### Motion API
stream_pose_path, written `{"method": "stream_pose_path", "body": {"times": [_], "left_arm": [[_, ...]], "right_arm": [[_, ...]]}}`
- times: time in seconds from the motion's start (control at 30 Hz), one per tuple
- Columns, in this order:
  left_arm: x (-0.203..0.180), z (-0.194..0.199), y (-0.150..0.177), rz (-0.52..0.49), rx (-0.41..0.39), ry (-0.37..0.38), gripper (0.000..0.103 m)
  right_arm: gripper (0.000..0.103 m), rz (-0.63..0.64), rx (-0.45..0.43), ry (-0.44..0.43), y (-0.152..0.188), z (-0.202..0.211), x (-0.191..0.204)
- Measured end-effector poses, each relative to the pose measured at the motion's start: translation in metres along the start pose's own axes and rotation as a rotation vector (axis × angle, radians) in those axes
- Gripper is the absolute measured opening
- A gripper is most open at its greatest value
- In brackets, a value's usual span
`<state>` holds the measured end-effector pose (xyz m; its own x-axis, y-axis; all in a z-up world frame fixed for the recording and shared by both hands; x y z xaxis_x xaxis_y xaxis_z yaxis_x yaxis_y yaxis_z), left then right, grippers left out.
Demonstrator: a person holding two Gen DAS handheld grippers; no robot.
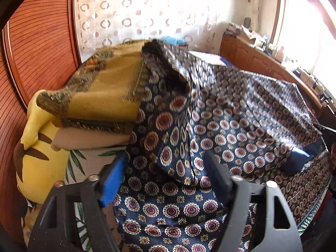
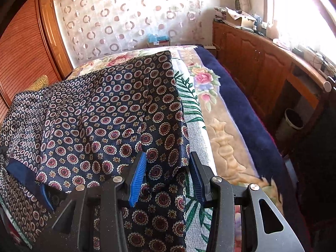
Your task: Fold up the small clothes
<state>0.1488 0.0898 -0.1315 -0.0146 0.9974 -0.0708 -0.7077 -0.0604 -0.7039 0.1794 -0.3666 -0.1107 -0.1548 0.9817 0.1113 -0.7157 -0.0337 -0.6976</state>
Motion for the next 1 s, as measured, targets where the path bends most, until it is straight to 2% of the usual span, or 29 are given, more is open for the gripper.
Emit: {"method": "stream_pose_path", "body": {"times": [0.03, 0.07, 0.13, 0.17, 0.2, 0.33, 0.4, 0.43, 0.47, 0.5, 0.53, 0.67, 0.87, 1.0], "left_arm": [[0.001, 0.002, -0.002, 0.003, -0.009, 0.001, 0.055], [0.001, 0.004, -0.004, 0.002, -0.015, 0.006, 0.053], [0.001, 0.005, -0.008, -0.008, -0.025, 0.014, 0.038], [-0.002, 0.005, -0.008, -0.015, -0.023, 0.013, 0.034], [-0.004, 0.003, -0.009, -0.026, -0.018, 0.012, 0.031], [-0.006, -0.009, -0.01, -0.059, 0.017, -0.04, 0.031], [-0.004, -0.012, -0.009, -0.056, 0.024, -0.039, 0.031], [-0.004, -0.012, -0.01, -0.058, 0.02, -0.031, 0.028], [-0.004, -0.01, -0.01, -0.067, 0.012, -0.027, 0.021], [-0.005, -0.008, -0.01, -0.074, 0.006, -0.026, 0.009], [-0.006, -0.004, -0.01, -0.081, -0.008, -0.029, 0.007], [-0.006, 0.008, -0.014, -0.068, -0.049, -0.033, 0.003], [0.002, 0.037, -0.023, 0.011, -0.104, 0.039, 0.002], [0.009, 0.055, -0.021, 0.036, -0.128, 0.051, 0.002]], "right_arm": [[0.043, 0.0, 0.0, 0.001, 0.0, 0.0, 0.0], [0.043, 0.001, 0.001, 0.001, -0.002, -0.001, 0.001], [0.043, -0.001, 0.0, 0.002, -0.002, -0.001, 0.001], [0.043, -0.003, -0.001, 0.001, -0.002, -0.002, 0.001], [0.043, -0.005, -0.001, 0.004, -0.002, -0.002, 0.001], [0.042, -0.012, -0.009, 0.011, -0.004, -0.002, -0.001], [0.031, -0.003, -0.012, 0.011, -0.004, -0.001, 0.0], [0.028, 0.015, -0.01, 0.015, -0.004, -0.001, 0.002], [0.022, 0.04, -0.012, 0.025, -0.005, -0.001, 0.003], [0.013, 0.059, -0.019, 0.03, -0.005, 0.0, 0.005], [0.009, 0.069, -0.022, 0.023, -0.006, 0.001, 0.006], [0.002, 0.102, -0.042, -0.018, -0.011, 0.01, 0.01], [0.001, 0.109, -0.114, -0.077, -0.015, 0.042, 0.016], [0.001, 0.111, -0.153, -0.12, -0.009, 0.069, 0.02]]}}
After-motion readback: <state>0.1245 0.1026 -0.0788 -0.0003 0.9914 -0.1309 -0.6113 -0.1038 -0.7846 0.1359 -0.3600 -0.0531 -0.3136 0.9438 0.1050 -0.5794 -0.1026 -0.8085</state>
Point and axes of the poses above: each gripper's, at about its wrist camera, not at the fingertips, and z roughly against the way its jaws point, x to its left, y to its underside, the point moved 2 cm from there along -z, roughly the way its jaws point, and after that the axes turned 2 degrees about -y, right-handed, at the moved point
